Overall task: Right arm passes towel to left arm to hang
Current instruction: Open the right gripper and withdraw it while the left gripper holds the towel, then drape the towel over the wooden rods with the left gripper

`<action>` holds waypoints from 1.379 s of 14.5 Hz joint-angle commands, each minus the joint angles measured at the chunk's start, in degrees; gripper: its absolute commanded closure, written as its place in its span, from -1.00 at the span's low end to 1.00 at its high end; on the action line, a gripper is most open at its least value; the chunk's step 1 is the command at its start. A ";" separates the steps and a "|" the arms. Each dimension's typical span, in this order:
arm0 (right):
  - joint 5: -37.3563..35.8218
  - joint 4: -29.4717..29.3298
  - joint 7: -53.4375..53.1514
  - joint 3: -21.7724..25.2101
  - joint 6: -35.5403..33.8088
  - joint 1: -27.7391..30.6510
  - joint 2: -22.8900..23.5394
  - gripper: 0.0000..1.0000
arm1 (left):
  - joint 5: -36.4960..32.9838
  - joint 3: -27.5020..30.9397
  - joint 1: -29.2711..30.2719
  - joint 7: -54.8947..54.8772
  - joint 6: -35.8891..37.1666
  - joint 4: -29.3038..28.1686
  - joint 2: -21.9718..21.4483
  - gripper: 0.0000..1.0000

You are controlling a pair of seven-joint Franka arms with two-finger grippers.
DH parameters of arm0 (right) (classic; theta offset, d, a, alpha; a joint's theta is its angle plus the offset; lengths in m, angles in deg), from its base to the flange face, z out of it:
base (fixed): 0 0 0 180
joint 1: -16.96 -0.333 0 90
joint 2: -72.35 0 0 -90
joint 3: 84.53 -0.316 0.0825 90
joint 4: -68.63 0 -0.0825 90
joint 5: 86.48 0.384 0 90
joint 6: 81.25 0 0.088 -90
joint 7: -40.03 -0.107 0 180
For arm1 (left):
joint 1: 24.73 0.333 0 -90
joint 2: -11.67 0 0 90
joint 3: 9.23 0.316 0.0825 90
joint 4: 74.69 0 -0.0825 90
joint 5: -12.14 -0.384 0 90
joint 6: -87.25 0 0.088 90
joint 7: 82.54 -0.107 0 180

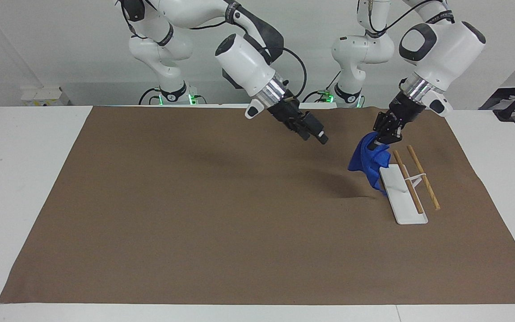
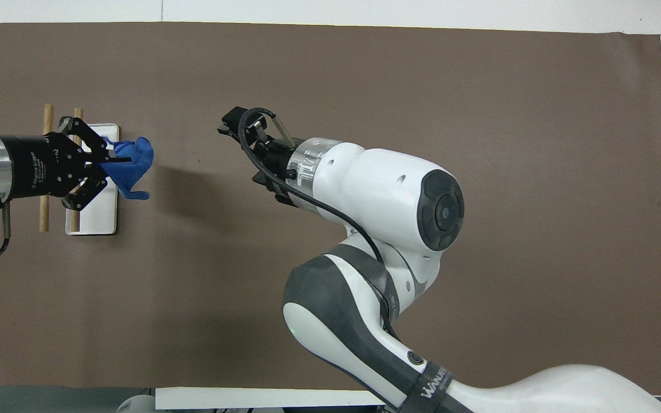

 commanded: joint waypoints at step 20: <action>-23.59 -9.34 62.30 42.35 -65.11 1.36 -14.94 -0.99 | 0.01 0.06 6.36 25.93 -21.52 -4.26 1.45 0.99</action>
